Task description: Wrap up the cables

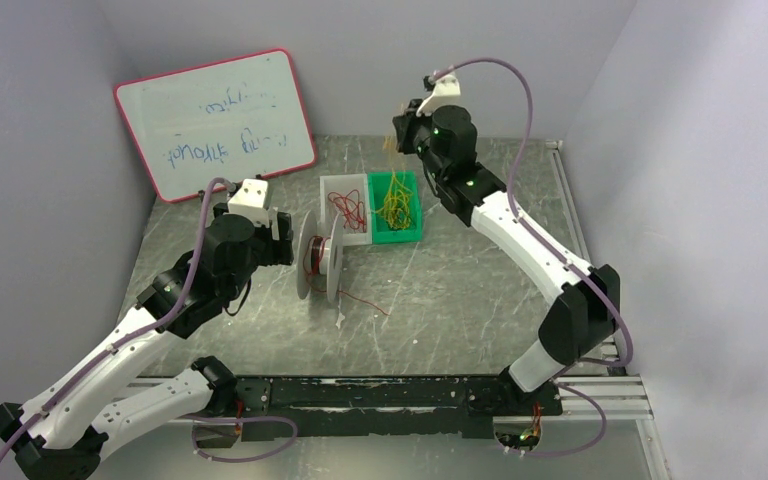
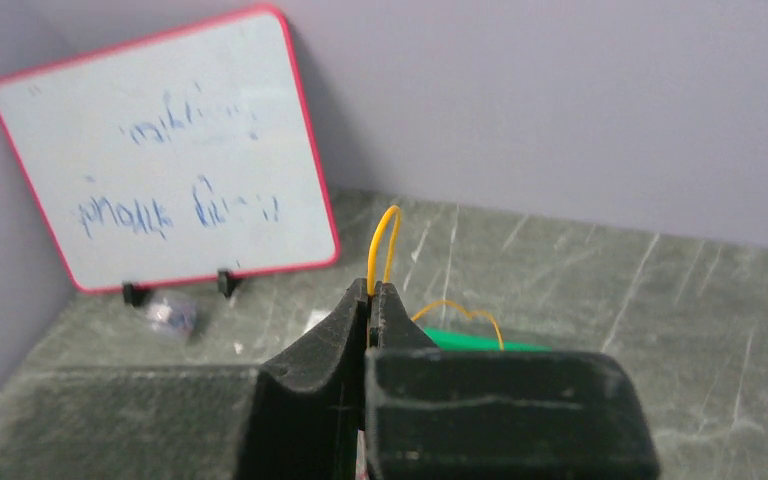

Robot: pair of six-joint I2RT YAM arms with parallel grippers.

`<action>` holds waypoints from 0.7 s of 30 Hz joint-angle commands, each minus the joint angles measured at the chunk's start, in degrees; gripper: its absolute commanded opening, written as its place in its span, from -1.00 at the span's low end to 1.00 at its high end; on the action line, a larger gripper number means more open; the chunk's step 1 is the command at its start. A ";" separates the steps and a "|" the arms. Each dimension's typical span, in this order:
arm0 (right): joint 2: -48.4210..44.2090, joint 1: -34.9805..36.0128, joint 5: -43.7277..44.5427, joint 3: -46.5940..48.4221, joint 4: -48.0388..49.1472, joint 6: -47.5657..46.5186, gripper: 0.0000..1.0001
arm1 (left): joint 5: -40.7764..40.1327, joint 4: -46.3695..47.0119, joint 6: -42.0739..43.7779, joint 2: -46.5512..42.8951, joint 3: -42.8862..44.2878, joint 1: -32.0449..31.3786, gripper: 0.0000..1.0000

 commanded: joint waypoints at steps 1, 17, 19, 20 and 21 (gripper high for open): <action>-2.56 0.40 2.15 5.87 2.58 -1.65 -1.00 | 0.27 1.70 0.60 -0.58 -0.34 0.28 0.63; -2.10 0.49 5.17 17.35 5.05 -3.58 -1.00 | 0.83 1.70 0.51 -1.61 -0.60 0.30 0.63; -1.74 0.49 5.70 19.38 5.02 -4.20 -1.00 | 0.94 1.68 0.51 -1.60 -0.58 0.28 0.63; -1.76 0.49 6.07 20.34 5.23 -4.51 -1.00 | 0.99 1.65 0.52 -1.55 -0.56 0.24 0.63; -1.65 0.53 6.52 21.14 5.68 -4.93 -1.00 | 1.05 1.65 0.51 -1.50 -0.52 0.26 0.63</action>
